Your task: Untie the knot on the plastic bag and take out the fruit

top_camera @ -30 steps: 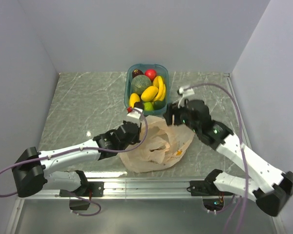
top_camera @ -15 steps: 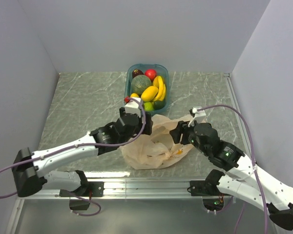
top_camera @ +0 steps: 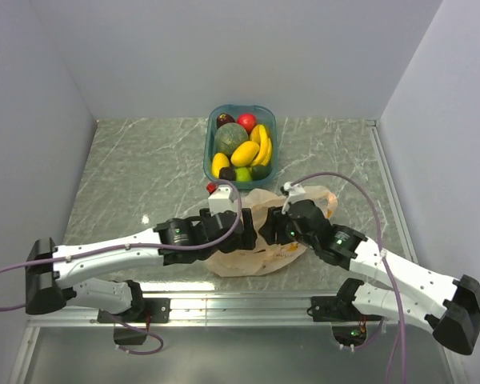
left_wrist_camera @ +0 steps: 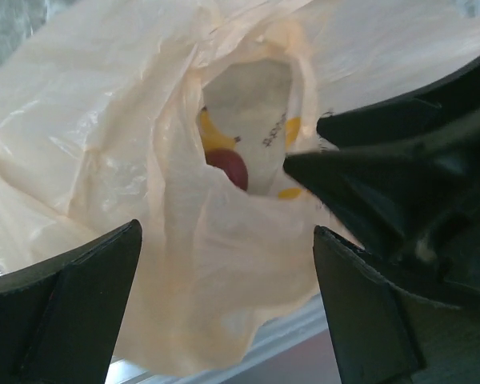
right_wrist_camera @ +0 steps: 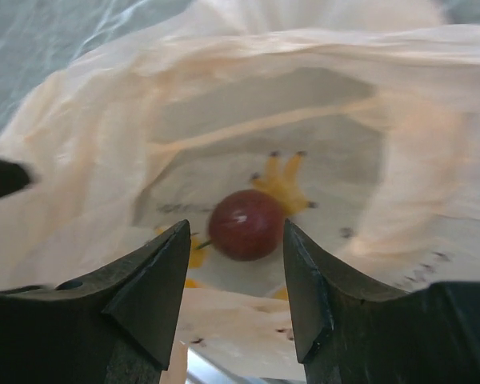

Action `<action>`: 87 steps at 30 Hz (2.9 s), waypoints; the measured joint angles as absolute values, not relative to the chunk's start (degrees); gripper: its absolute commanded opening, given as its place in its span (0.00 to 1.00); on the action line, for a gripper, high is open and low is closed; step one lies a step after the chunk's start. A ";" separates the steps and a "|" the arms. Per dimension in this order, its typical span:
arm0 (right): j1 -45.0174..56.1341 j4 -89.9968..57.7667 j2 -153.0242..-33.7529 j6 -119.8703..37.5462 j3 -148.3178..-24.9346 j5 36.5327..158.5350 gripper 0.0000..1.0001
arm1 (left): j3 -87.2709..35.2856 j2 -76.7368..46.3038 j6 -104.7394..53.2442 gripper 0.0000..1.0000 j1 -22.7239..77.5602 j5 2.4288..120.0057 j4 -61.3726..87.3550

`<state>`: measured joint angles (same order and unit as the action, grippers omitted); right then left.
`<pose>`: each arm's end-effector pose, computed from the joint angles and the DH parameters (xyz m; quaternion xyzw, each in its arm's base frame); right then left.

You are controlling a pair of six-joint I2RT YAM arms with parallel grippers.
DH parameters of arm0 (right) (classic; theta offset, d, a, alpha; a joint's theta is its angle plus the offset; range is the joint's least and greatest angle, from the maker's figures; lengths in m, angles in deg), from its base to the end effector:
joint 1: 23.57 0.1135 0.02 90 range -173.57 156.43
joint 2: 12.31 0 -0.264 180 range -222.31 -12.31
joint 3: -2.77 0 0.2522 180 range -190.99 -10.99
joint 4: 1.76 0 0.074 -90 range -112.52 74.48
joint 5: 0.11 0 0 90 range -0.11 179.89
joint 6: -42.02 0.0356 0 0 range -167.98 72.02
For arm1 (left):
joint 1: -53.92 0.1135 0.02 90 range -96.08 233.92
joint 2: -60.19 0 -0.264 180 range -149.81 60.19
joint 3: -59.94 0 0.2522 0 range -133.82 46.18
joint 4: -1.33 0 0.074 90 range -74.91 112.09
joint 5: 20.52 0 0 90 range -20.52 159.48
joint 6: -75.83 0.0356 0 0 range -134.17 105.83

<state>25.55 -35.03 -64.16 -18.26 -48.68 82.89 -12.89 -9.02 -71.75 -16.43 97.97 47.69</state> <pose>0.1342 0.1485 0.2587 -0.1199 0.8722 0.2576 0.3981 0.1018 -0.2347 0.3048 0.0007 0.8934 -0.2501 0.3731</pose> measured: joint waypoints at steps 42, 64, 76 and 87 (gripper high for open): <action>37.07 -26.46 -94.33 -14.55 -49.03 83.32 0.73 | 3.83 -18.09 -71.75 0.00 -15.38 95.17 44.94; 37.64 -29.67 -75.53 -18.04 -47.39 77.58 0.08 | 3.85 -17.72 -69.78 0.01 -11.05 96.55 44.33; 35.00 -35.66 -59.22 -27.29 -55.83 76.20 0.09 | 1.71 -5.17 -64.82 0.32 -7.14 100.50 45.18; 16.59 -31.03 -86.89 -31.42 -75.96 79.35 0.10 | -1.40 3.70 -52.71 0.79 12.47 100.00 46.14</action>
